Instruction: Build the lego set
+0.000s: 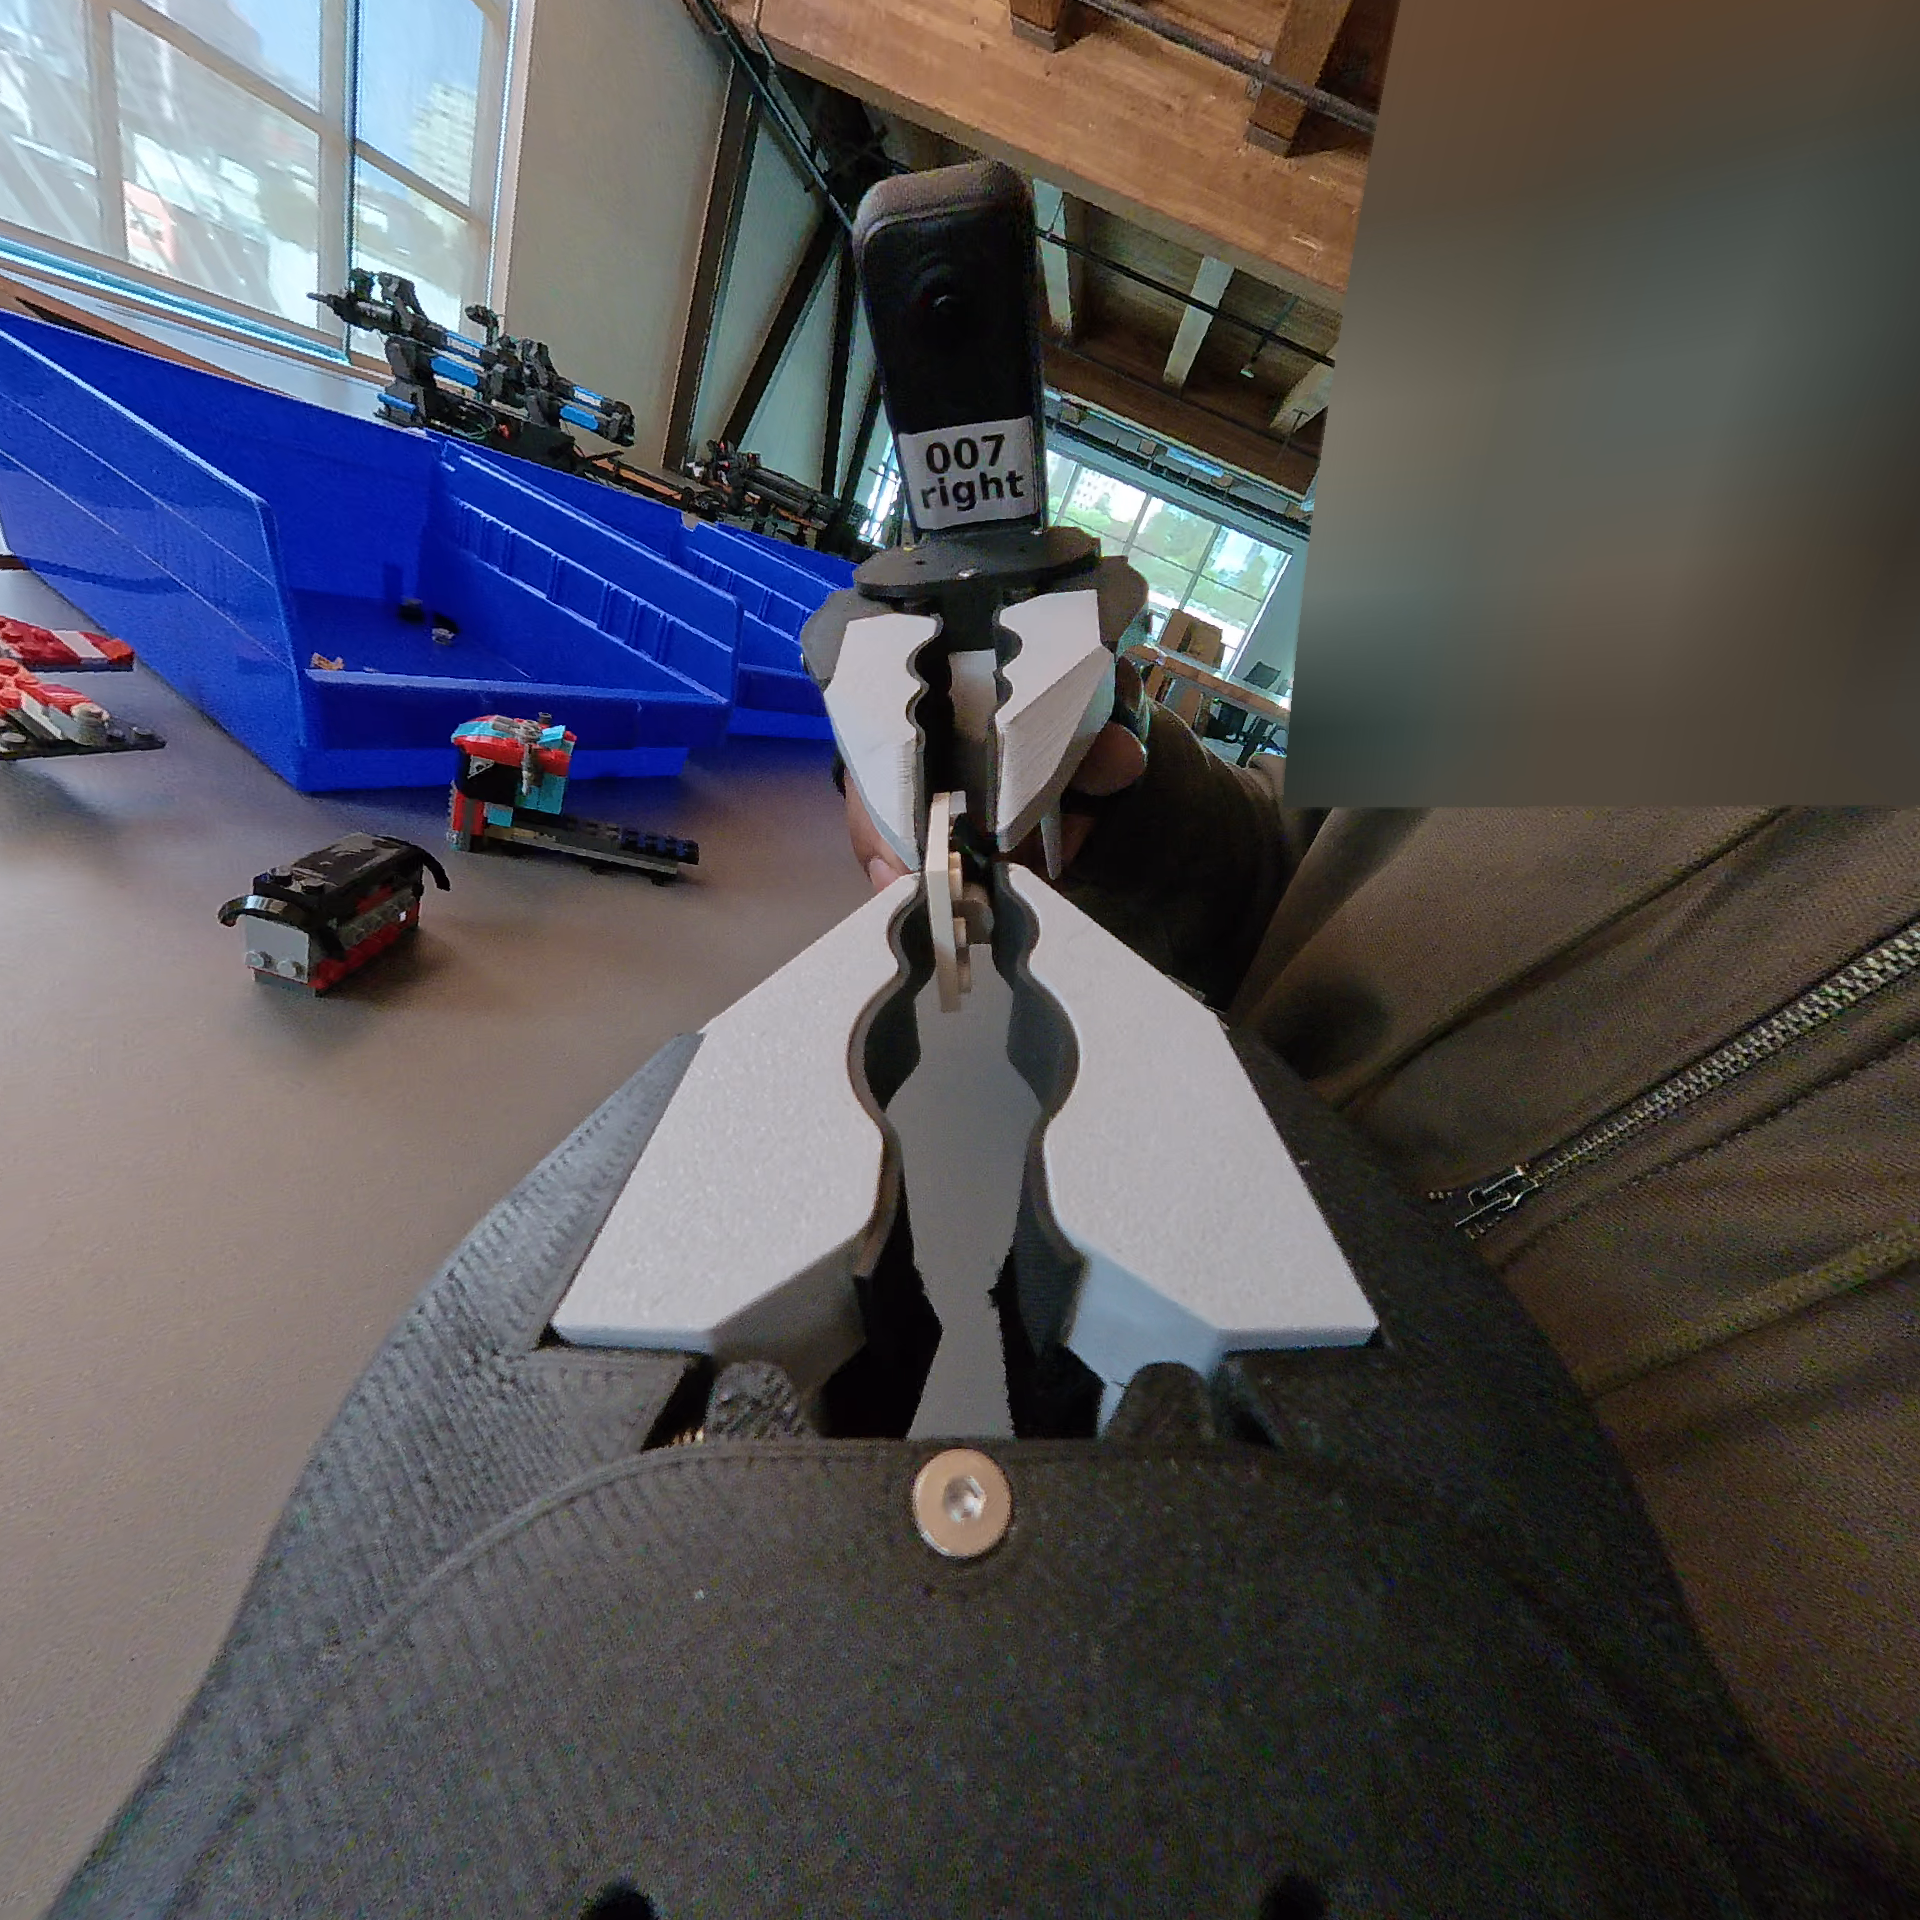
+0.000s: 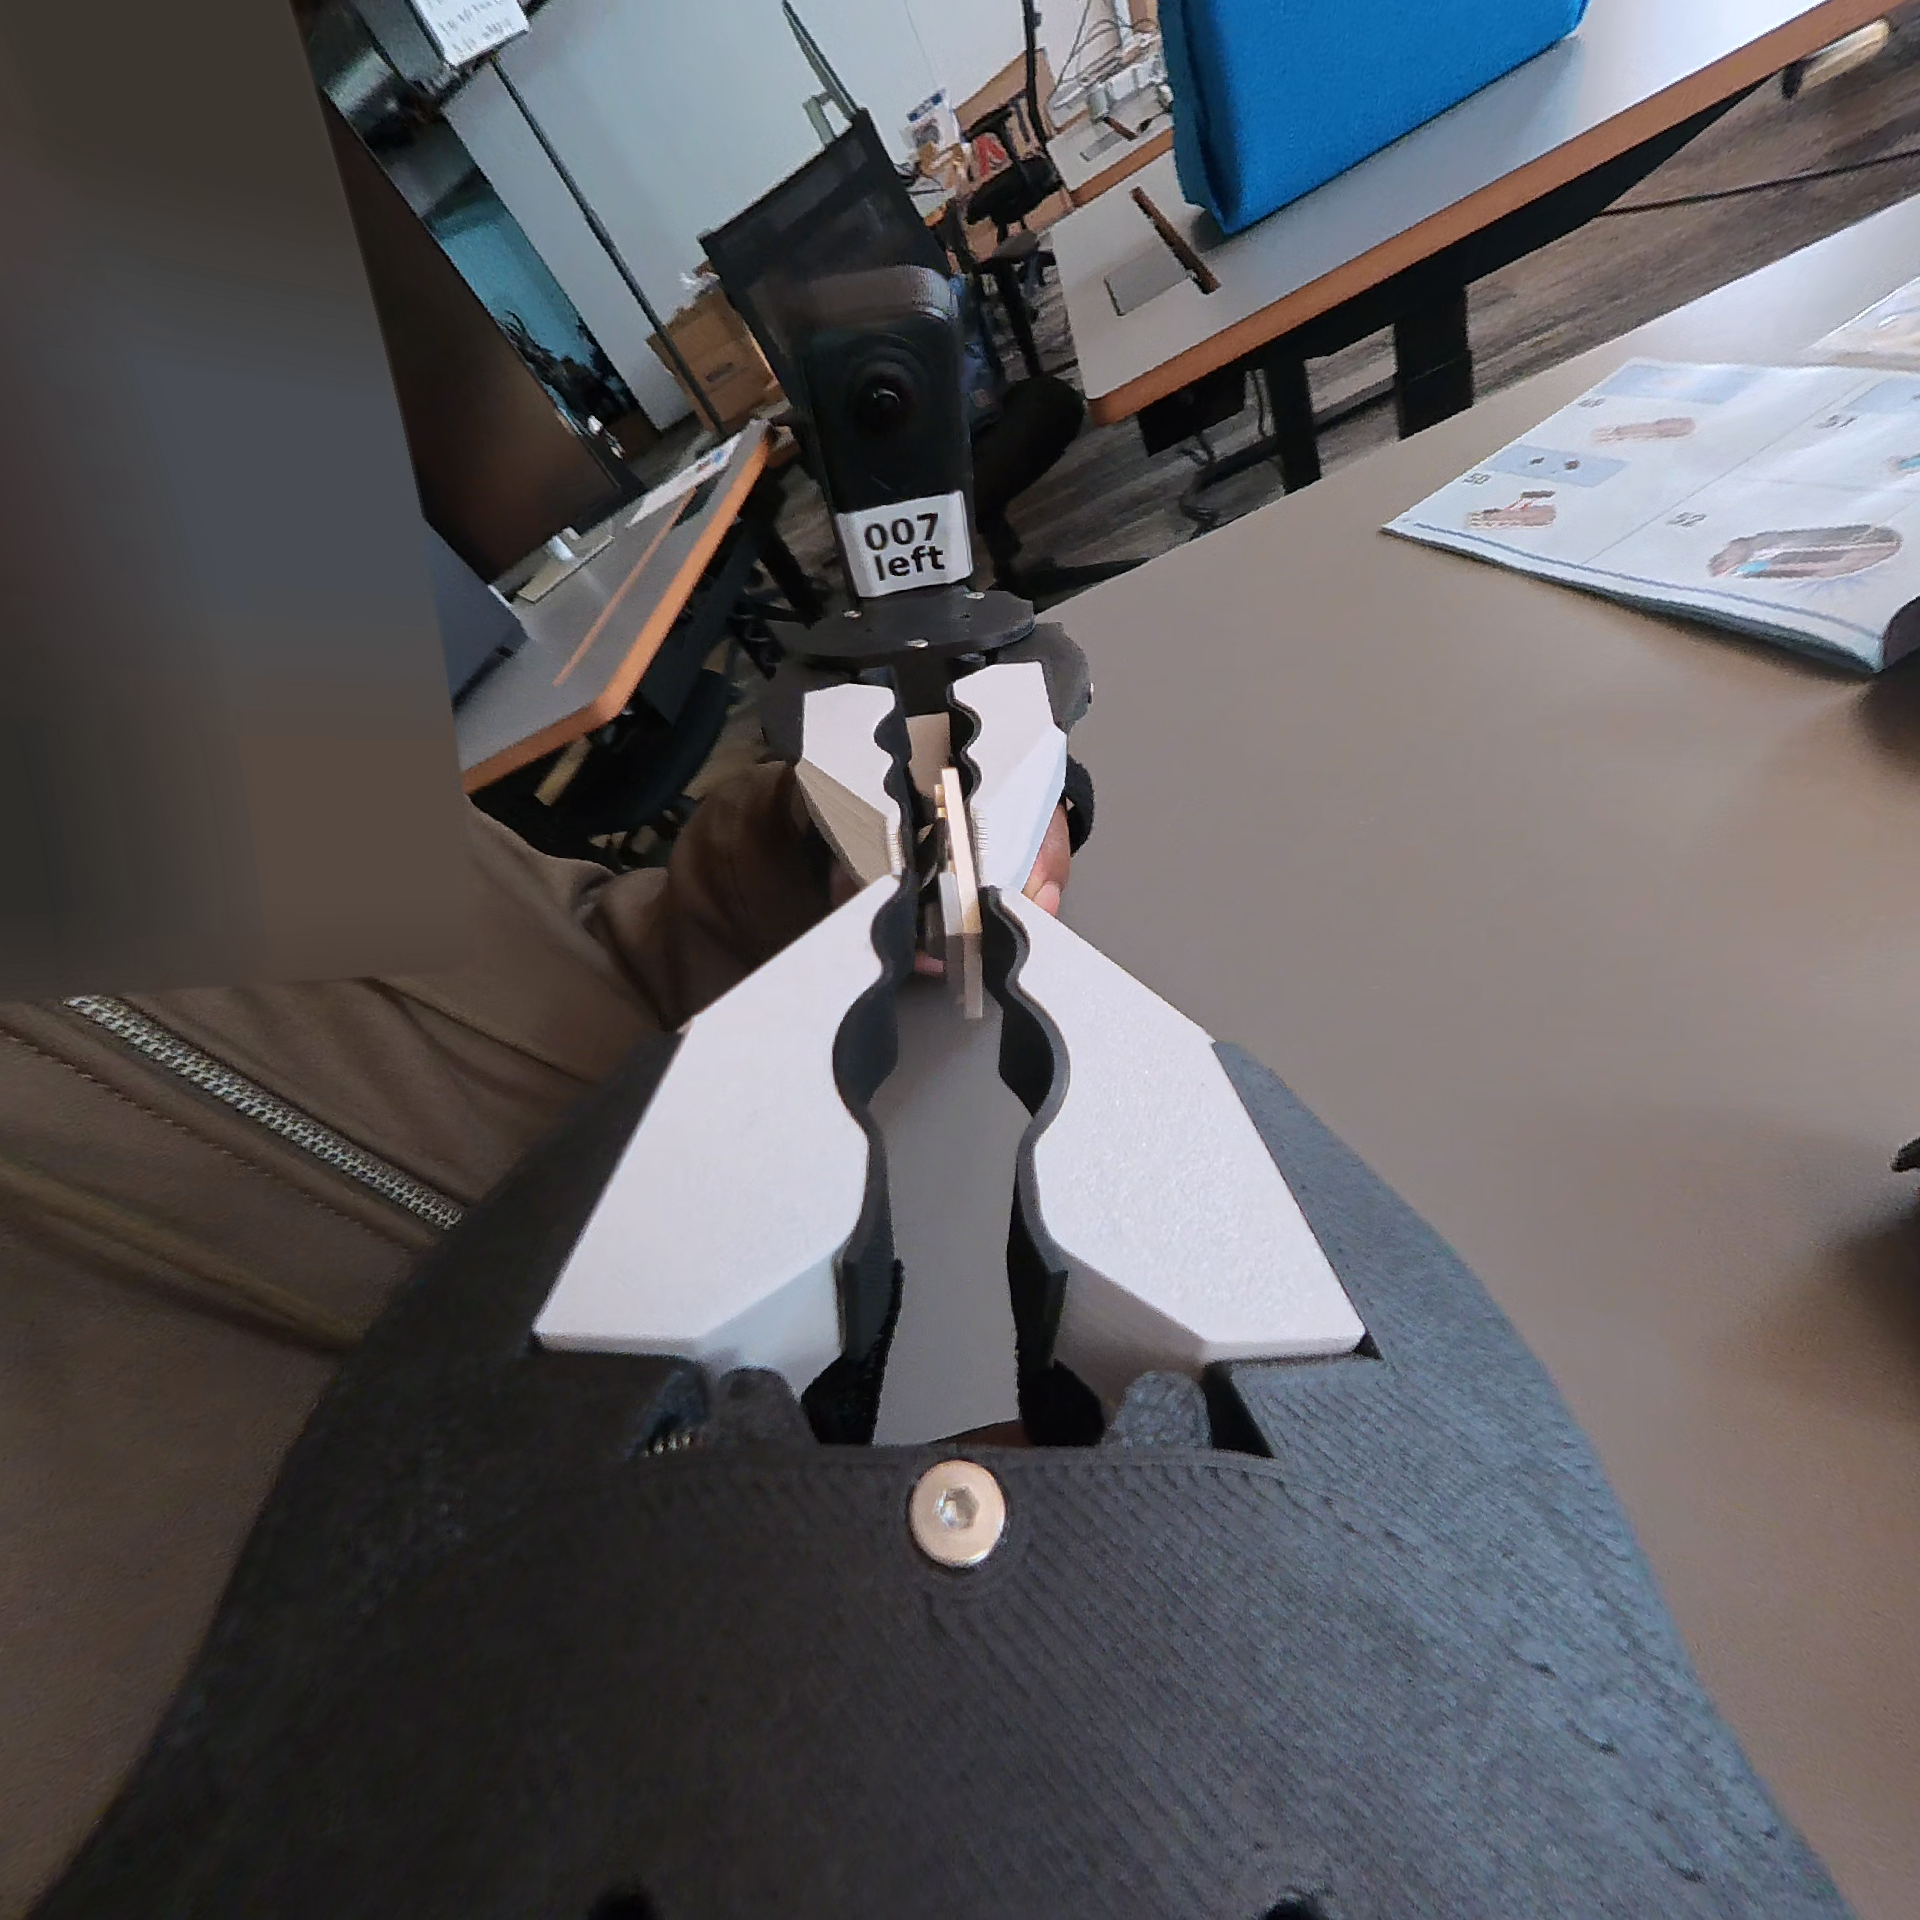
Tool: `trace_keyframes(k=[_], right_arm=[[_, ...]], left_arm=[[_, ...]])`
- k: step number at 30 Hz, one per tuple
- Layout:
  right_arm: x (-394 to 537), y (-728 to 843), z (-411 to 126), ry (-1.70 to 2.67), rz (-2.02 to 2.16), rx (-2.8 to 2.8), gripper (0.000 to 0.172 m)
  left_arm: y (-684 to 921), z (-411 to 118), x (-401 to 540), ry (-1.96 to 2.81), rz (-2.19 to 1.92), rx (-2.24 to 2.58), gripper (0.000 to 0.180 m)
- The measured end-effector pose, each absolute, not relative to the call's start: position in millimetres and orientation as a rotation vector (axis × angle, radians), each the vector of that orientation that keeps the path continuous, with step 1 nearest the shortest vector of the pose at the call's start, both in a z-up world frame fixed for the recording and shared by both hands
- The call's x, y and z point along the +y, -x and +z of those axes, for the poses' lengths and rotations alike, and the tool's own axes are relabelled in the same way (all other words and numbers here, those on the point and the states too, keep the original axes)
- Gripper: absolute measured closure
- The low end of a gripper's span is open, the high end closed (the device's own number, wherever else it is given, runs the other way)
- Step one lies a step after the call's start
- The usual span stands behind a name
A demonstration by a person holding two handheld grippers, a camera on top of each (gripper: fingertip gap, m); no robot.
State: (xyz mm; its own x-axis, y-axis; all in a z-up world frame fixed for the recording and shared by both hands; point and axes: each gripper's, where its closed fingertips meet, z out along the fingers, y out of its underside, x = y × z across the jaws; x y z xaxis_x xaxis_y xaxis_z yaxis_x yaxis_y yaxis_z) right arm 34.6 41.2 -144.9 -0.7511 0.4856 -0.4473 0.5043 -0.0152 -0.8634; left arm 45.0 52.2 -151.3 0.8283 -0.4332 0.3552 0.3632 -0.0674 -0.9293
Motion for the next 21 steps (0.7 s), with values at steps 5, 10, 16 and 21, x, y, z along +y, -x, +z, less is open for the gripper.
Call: trace_keyframes(k=[5, 10, 16, 21], right_arm=[[39.9, -35.4, -143.8, -1.105, -1.944, 2.199, 0.16], [38.5, -38.1, -142.2, -1.081, -1.962, 2.194, 0.162], [38.5, -39.1, -142.2, -1.094, -1.959, 2.192, 0.163], [38.6, -39.8, -141.6, -1.096, -1.972, 2.206, 0.163]], left_arm=[[-46.5, -150.7, 51.4, 1.499, -0.652, 0.071, 0.17], [-49.8, -149.9, 50.0, 1.495, -0.656, 0.094, 0.17], [-51.4, -149.9, 49.6, 1.496, -0.661, 0.104, 0.17], [-52.2, -149.3, 49.6, 1.491, -0.669, 0.105, 0.17]])
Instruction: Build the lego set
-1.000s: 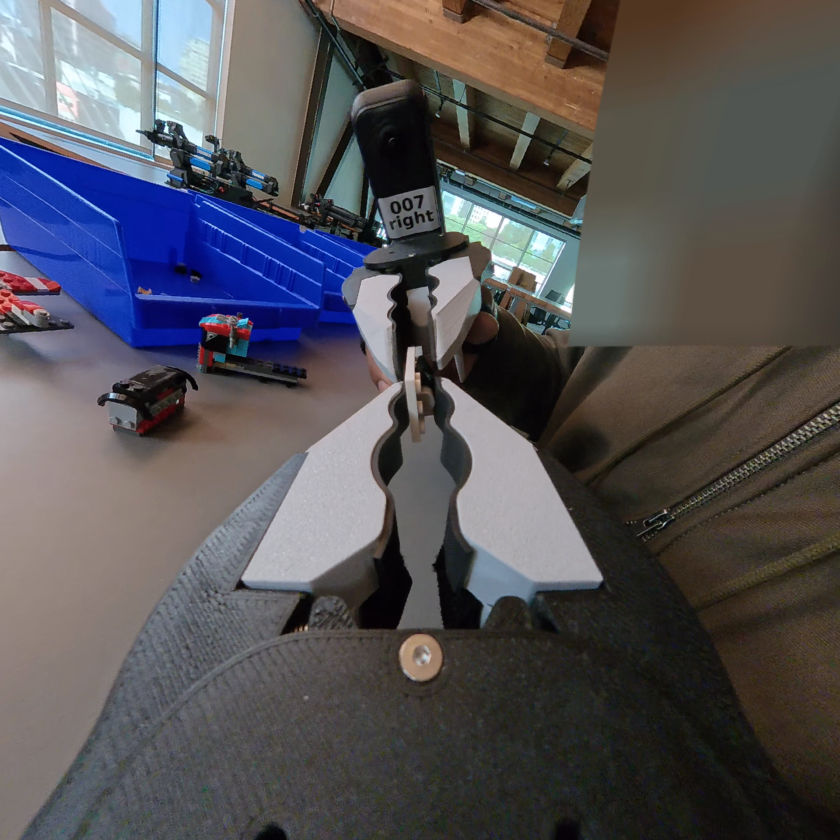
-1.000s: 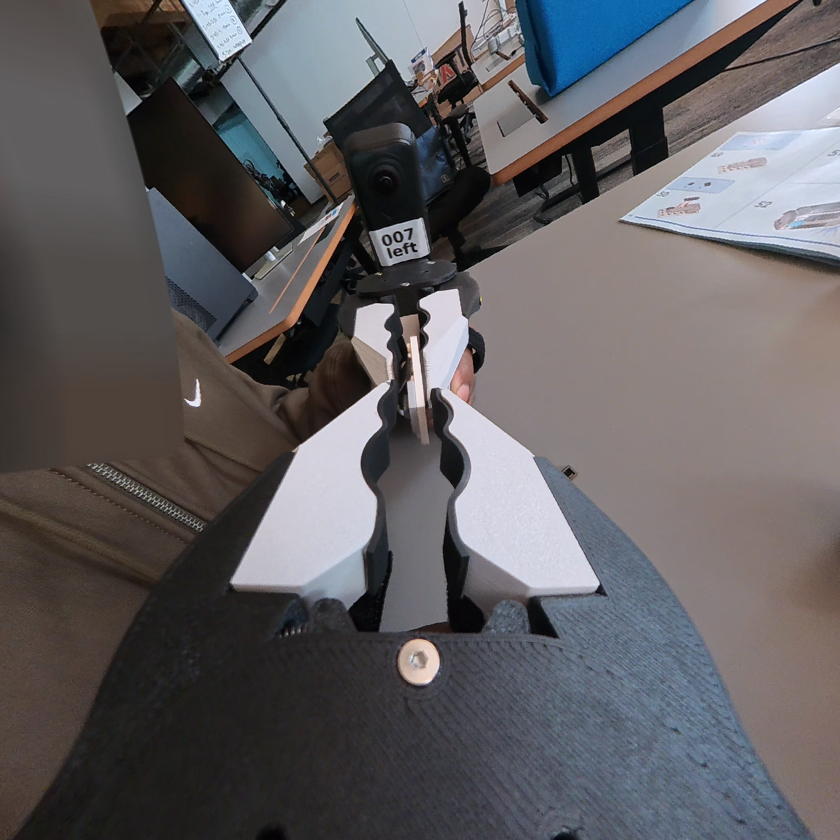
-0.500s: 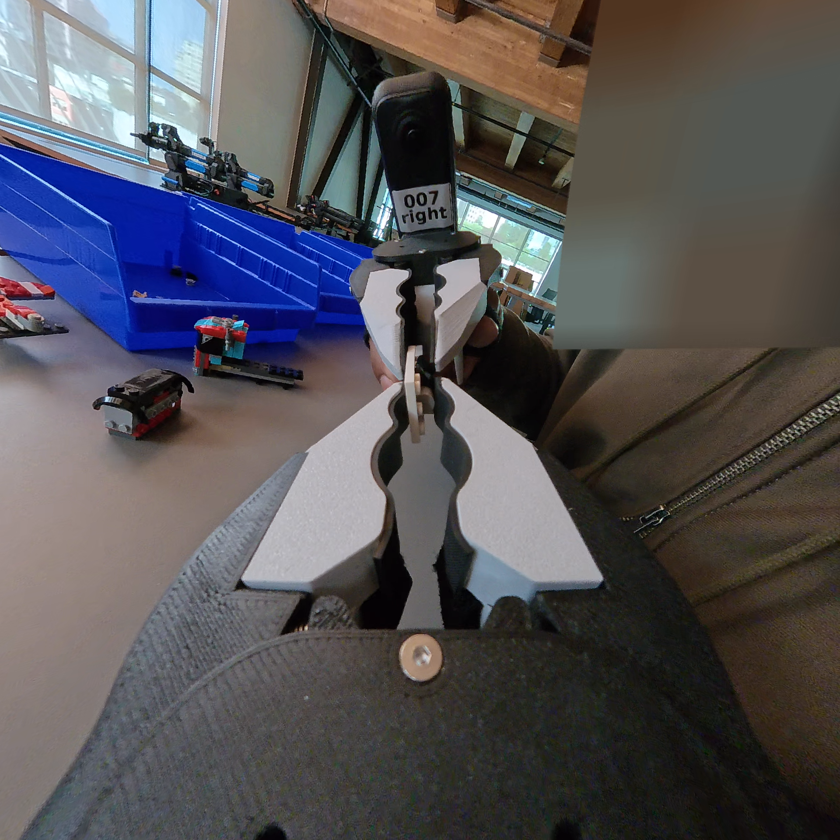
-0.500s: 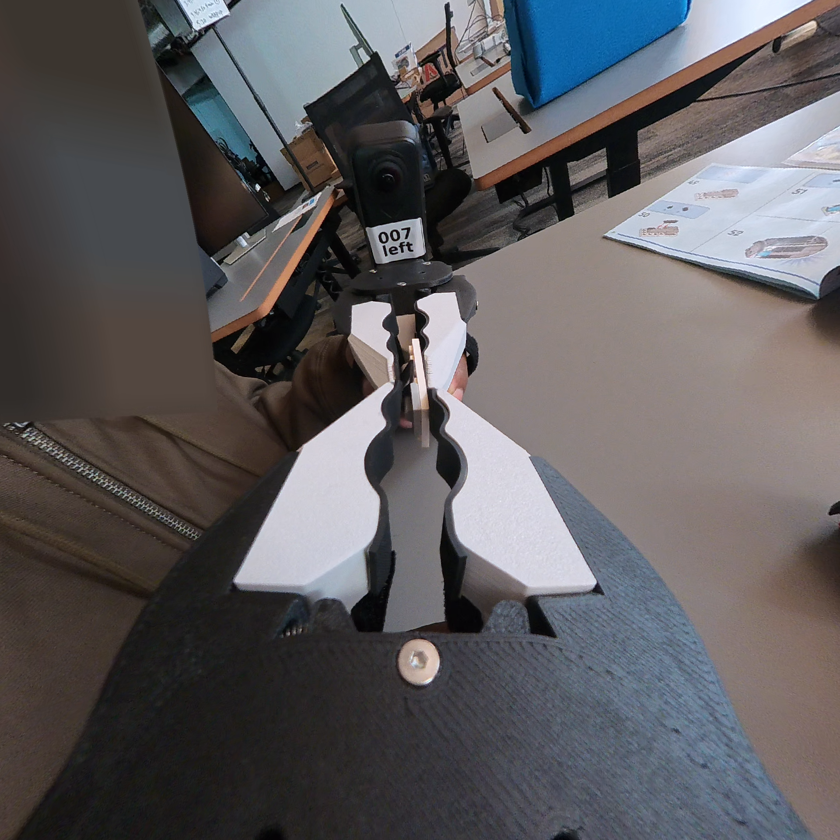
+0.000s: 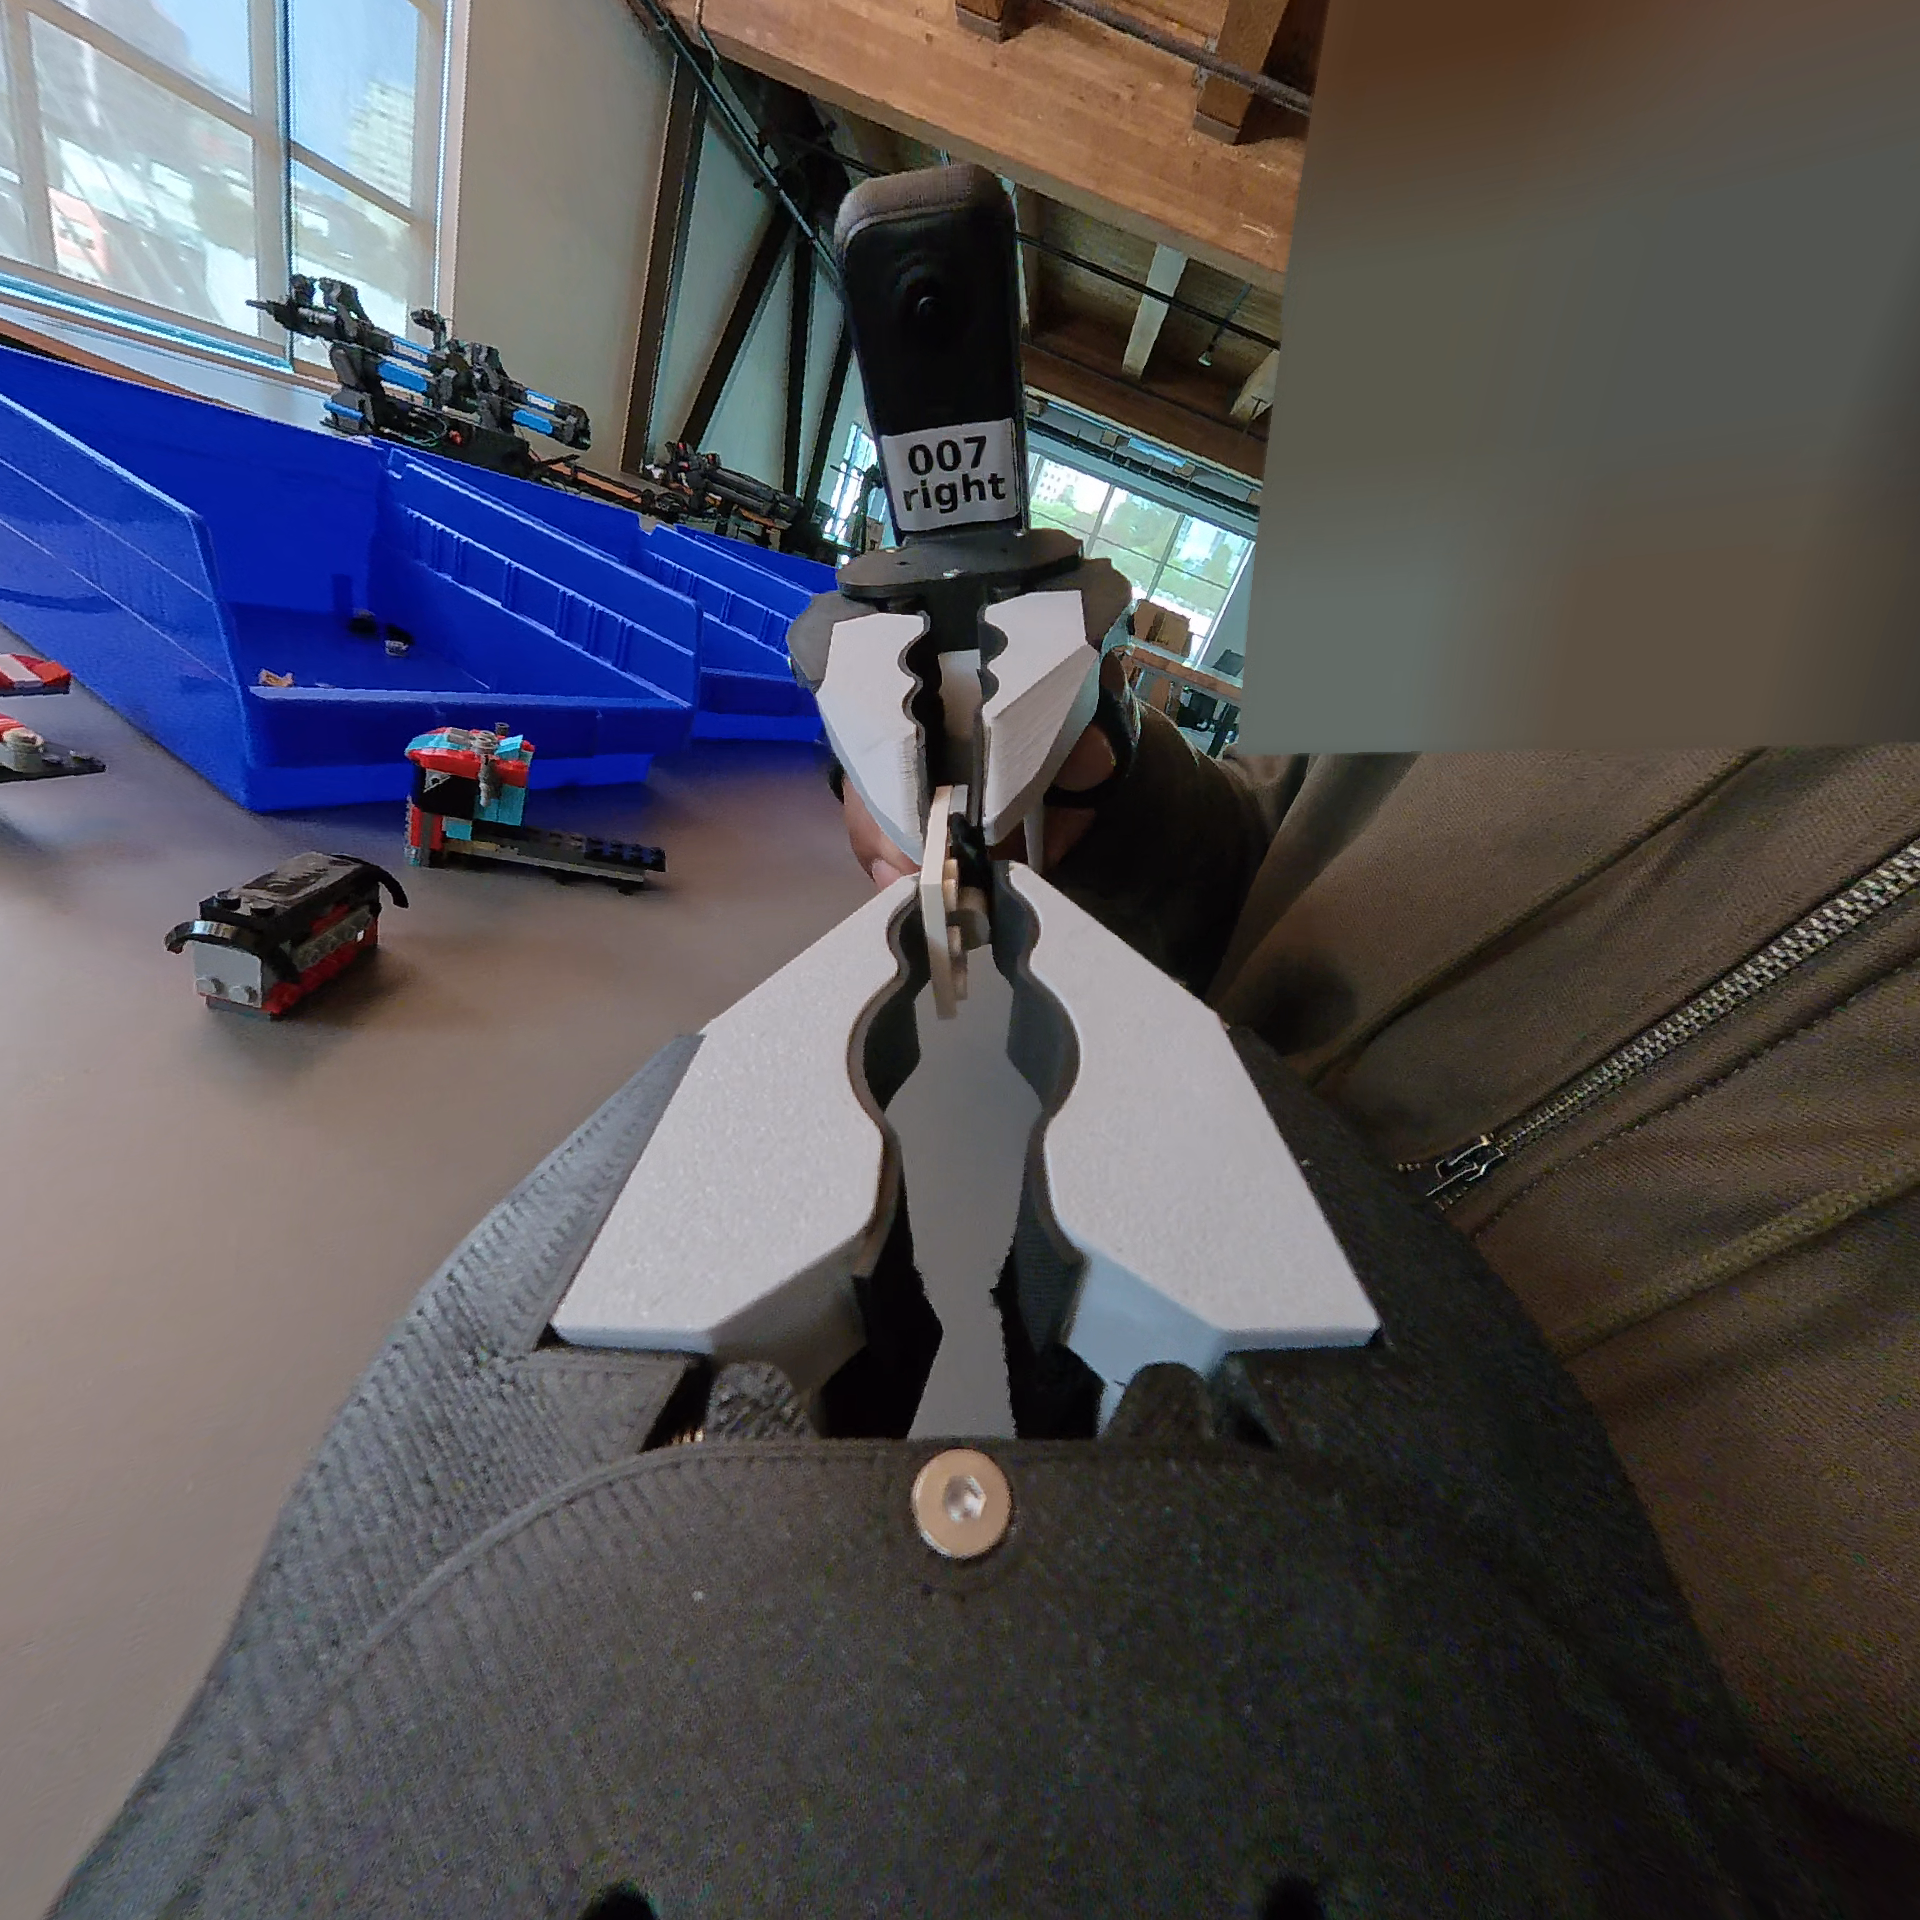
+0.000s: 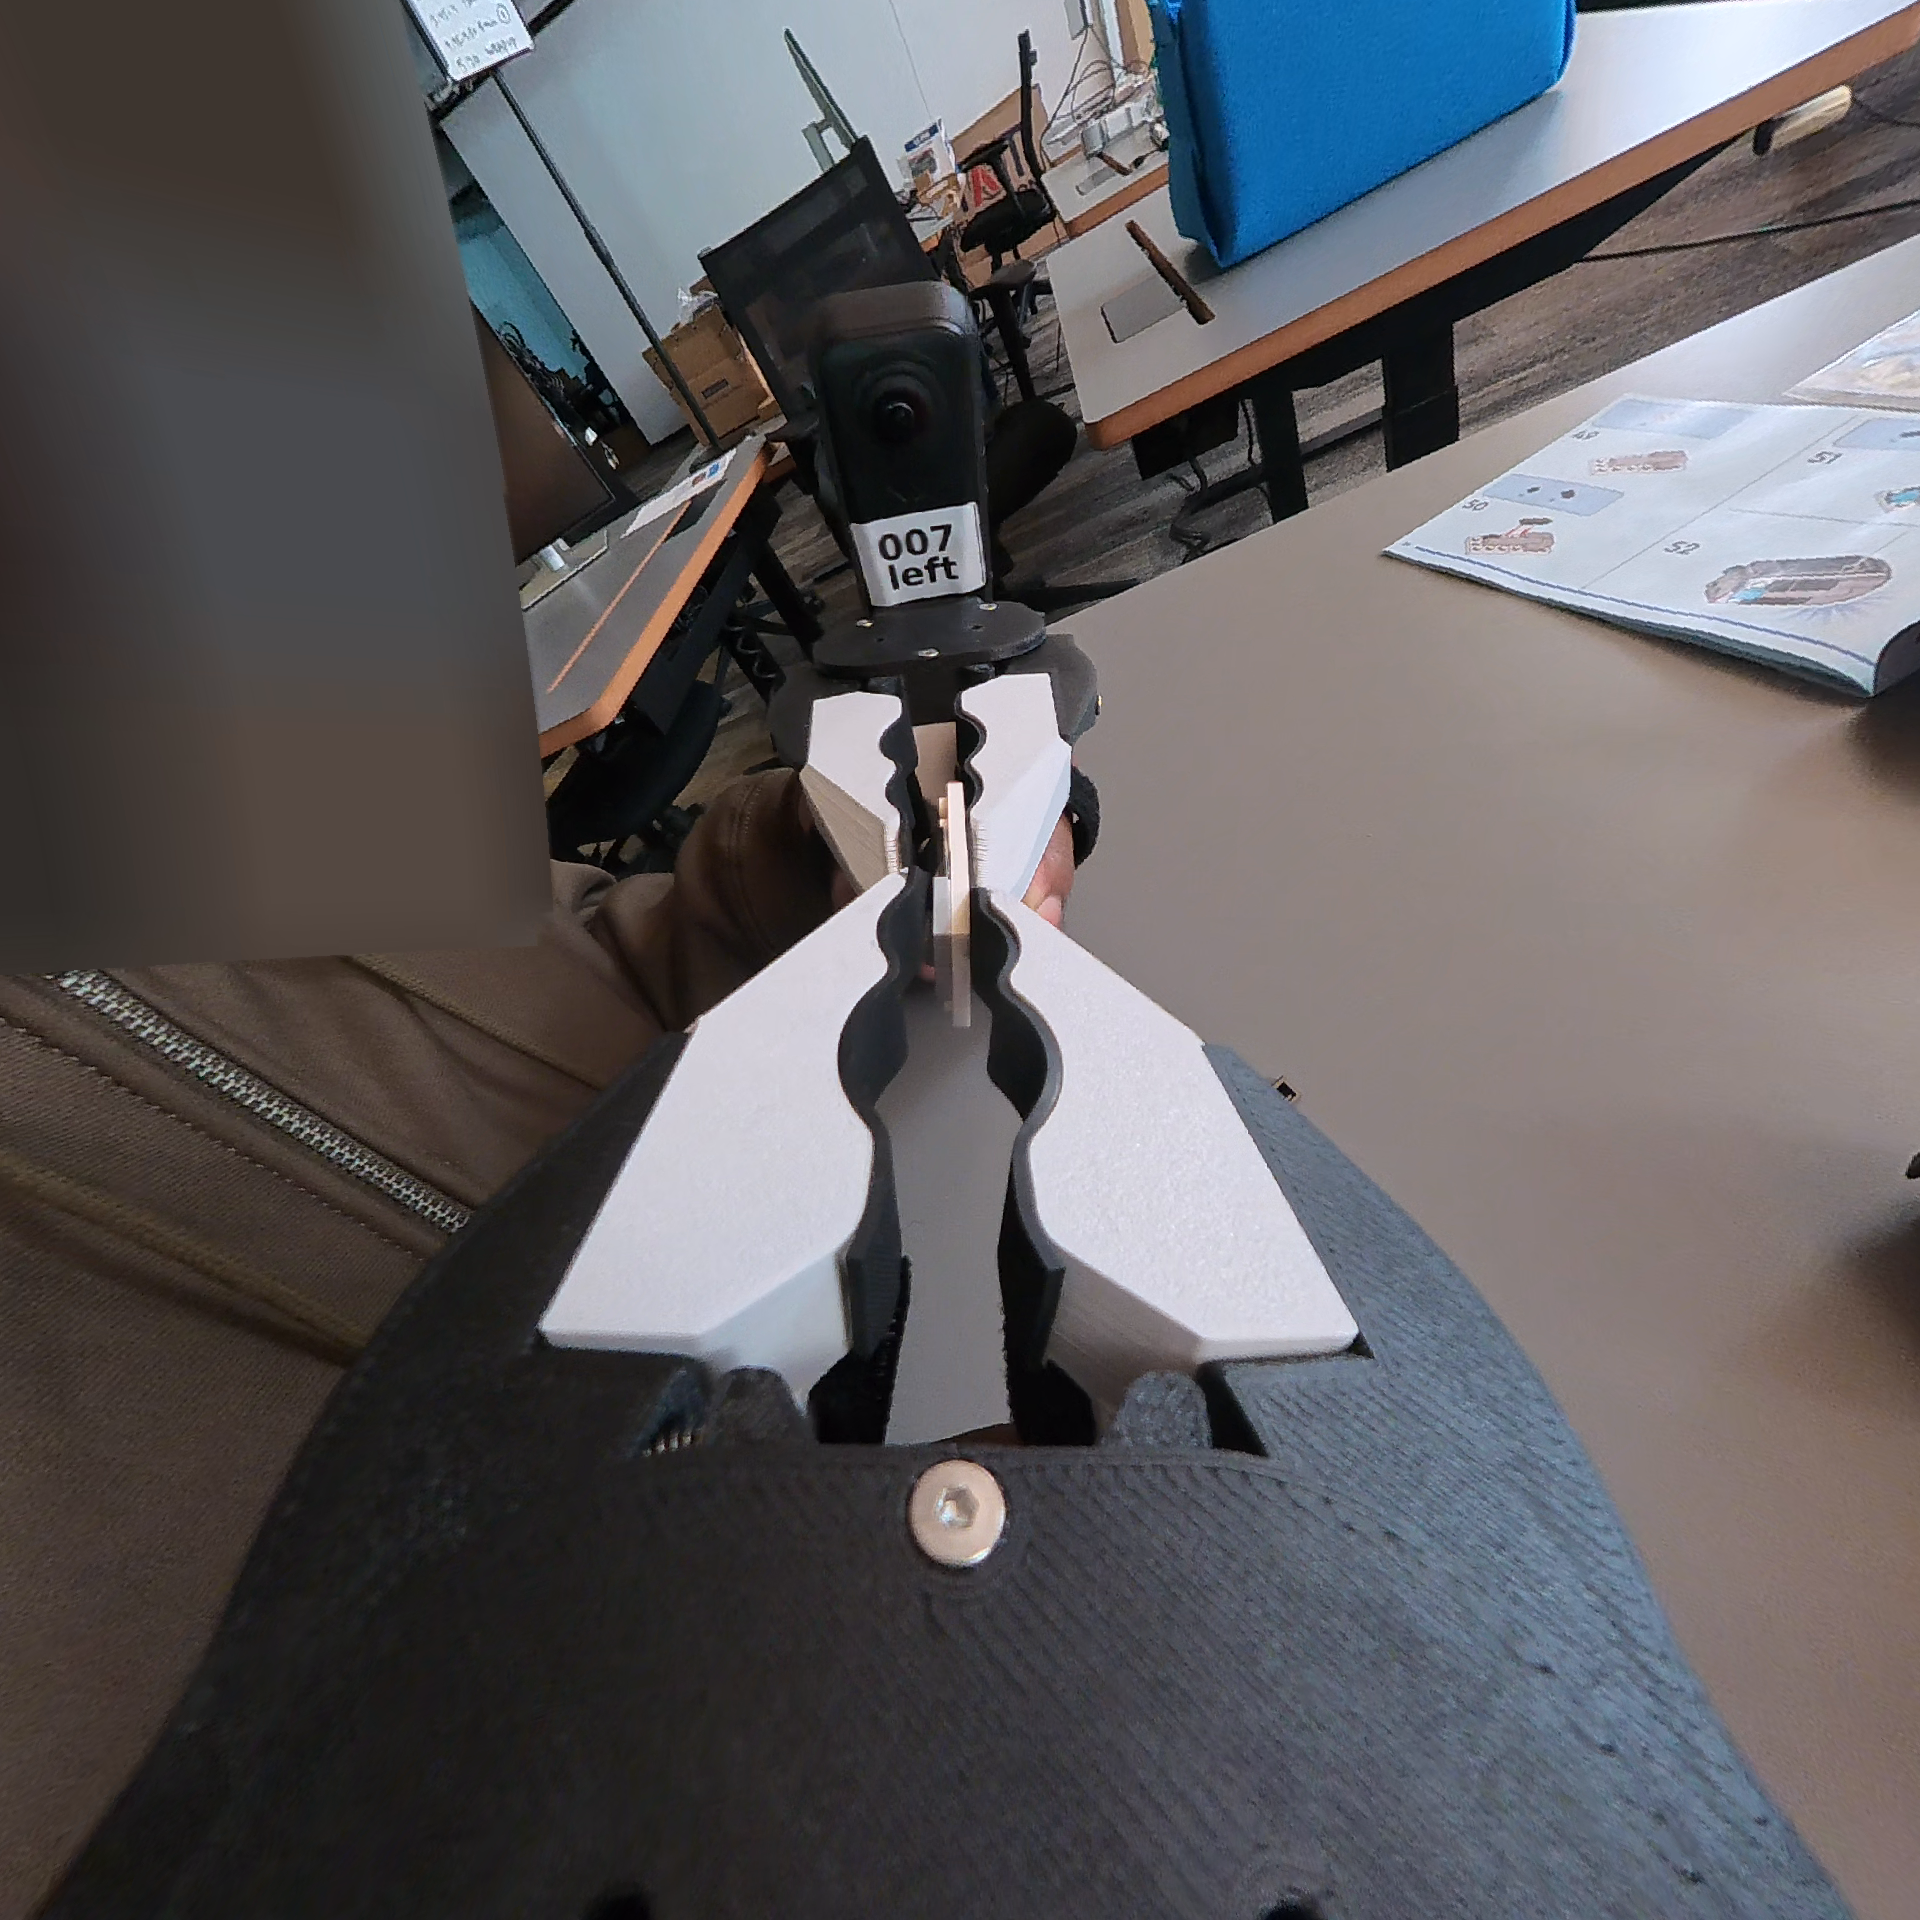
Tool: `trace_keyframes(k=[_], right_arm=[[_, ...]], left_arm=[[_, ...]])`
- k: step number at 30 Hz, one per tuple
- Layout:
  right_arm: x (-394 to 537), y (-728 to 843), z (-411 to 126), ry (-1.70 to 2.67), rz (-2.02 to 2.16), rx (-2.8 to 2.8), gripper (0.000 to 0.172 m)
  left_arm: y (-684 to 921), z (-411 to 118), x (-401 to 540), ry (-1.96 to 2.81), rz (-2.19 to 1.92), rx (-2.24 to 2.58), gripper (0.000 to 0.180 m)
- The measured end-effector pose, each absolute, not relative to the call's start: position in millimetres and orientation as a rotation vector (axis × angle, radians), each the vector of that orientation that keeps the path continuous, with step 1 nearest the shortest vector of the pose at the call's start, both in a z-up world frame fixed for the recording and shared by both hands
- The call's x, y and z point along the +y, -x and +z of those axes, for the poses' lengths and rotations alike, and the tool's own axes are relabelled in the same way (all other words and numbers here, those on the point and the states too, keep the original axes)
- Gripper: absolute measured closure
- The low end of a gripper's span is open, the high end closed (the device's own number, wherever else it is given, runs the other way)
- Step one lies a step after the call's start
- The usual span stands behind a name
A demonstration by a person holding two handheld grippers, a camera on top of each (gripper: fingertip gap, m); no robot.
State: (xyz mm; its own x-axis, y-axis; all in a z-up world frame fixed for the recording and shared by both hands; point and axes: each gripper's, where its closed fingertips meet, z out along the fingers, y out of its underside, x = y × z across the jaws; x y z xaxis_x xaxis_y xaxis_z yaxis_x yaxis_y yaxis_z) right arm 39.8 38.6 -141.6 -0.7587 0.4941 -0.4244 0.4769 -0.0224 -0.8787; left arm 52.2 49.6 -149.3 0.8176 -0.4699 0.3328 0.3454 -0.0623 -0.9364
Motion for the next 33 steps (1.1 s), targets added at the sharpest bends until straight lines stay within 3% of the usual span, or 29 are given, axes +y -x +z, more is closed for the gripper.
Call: trace_keyframes(k=[9, 14, 33], right_arm=[[43, -43, -141, 0.888, 1.797, -2.203, 0.163], [42, -45, -138, 0.747, 1.681, -2.208, 0.162], [36, -48, -137, 0.623, 1.637, -2.237, 0.162]], left_arm=[[-46, -143, 46, 1.448, -0.68, 0.069, 0.153], [-48, -142, 45, 1.438, -0.676, 0.081, 0.166], [-51, -135, 43, 1.402, -0.674, 0.106, 0.171]])
